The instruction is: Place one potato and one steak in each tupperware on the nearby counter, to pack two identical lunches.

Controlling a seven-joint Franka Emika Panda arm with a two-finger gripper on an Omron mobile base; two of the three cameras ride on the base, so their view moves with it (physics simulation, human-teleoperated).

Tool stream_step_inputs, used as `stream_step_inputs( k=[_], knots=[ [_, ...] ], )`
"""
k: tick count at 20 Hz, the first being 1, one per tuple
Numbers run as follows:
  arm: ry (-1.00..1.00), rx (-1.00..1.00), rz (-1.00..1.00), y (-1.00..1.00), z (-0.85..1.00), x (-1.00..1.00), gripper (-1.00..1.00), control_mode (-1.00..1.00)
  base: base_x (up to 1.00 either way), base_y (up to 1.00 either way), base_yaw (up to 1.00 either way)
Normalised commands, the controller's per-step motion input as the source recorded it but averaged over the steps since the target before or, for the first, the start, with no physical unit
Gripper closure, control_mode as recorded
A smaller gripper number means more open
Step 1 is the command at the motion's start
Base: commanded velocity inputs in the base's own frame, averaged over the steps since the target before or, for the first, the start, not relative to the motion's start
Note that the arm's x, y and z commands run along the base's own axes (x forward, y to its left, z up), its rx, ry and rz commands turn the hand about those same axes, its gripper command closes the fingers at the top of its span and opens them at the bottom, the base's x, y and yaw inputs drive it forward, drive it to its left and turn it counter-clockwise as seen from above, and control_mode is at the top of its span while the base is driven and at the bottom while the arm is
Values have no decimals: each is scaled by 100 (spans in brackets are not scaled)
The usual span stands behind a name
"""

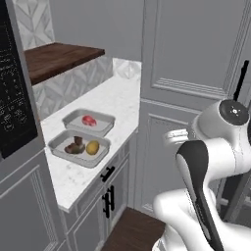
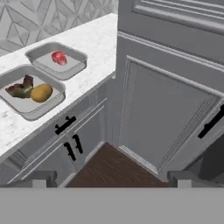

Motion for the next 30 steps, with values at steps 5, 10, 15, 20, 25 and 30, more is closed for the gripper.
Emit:
stream_step_inputs(
  k=[5,10,15,20,25,30],
  knots=[
    [0,0,0,0,0,0,-100,100,-100,21,-42],
    [0,0,0,0,0,0,-100,100,-100,-14,-37],
    [0,0,0,0,0,0,-100,100,-70,-93,-35],
    [0,0,0,0,0,0,-100,100,-14,-100,-24],
    [0,0,0,0,0,0,-100,100,3,-68,-27],
    [0,0,0,0,0,0,-100,100,53,5,-42]
  ],
)
